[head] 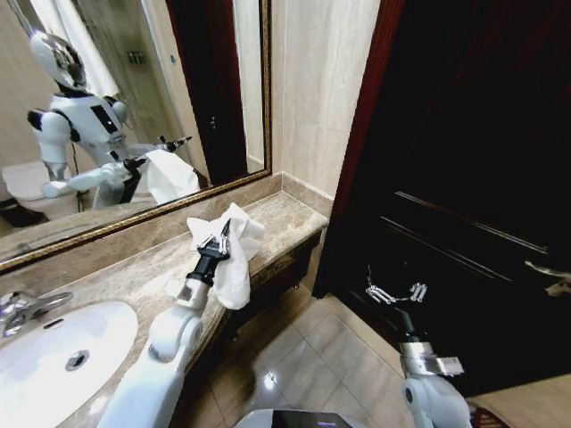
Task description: Discard the used towel into the hamper.
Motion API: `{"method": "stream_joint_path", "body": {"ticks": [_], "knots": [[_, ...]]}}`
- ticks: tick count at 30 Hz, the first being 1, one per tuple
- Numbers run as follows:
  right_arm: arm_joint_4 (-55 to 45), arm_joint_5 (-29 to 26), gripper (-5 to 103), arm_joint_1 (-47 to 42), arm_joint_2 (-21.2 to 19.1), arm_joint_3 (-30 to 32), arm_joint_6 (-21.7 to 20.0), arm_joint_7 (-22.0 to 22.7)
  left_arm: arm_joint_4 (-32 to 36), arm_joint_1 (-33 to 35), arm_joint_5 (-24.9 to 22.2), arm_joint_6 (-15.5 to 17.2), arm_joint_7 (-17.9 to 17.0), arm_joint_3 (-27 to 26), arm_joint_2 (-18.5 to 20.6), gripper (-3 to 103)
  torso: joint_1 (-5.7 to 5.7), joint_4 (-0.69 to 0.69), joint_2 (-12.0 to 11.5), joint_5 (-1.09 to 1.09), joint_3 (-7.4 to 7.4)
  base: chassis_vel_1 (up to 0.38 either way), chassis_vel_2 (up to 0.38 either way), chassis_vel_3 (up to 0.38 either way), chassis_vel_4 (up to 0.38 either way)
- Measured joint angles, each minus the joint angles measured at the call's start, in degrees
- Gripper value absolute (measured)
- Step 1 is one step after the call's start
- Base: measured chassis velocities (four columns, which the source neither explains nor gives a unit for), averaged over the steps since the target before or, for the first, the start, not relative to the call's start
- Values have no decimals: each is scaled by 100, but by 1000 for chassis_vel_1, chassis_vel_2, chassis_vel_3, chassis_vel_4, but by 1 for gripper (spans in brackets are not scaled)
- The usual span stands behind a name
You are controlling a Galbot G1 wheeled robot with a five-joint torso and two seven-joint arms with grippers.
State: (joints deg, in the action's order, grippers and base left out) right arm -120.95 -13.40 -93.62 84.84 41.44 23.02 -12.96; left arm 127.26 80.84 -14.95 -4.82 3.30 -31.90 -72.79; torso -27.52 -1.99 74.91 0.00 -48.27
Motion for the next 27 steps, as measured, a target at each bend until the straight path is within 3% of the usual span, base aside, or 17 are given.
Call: {"method": "stream_joint_path", "body": {"ticks": [10,13,16,27], "knots": [[-123,-177,100,33,12,18,6,123,856,876,454,-170,-11,-155,-540,1,0,0,0,0,0,0,0,0,0],[-262,-222,100,52,25,63,3,162,1420,1398,651,-226,-7,-233,-998,1,-1,-2,0,1,0,0,0,0,0],[-317,-283,100,42,23,93,1,168,1629,1616,670,-228,-4,-325,-1191,1,0,-2,0,2,0,0,0,0,0],[-437,-276,100,-112,83,156,151,126,1653,1732,659,-280,63,-534,-1255,1,-1,-1,-1,0,-1,-6,-4,-3,-4]]}}
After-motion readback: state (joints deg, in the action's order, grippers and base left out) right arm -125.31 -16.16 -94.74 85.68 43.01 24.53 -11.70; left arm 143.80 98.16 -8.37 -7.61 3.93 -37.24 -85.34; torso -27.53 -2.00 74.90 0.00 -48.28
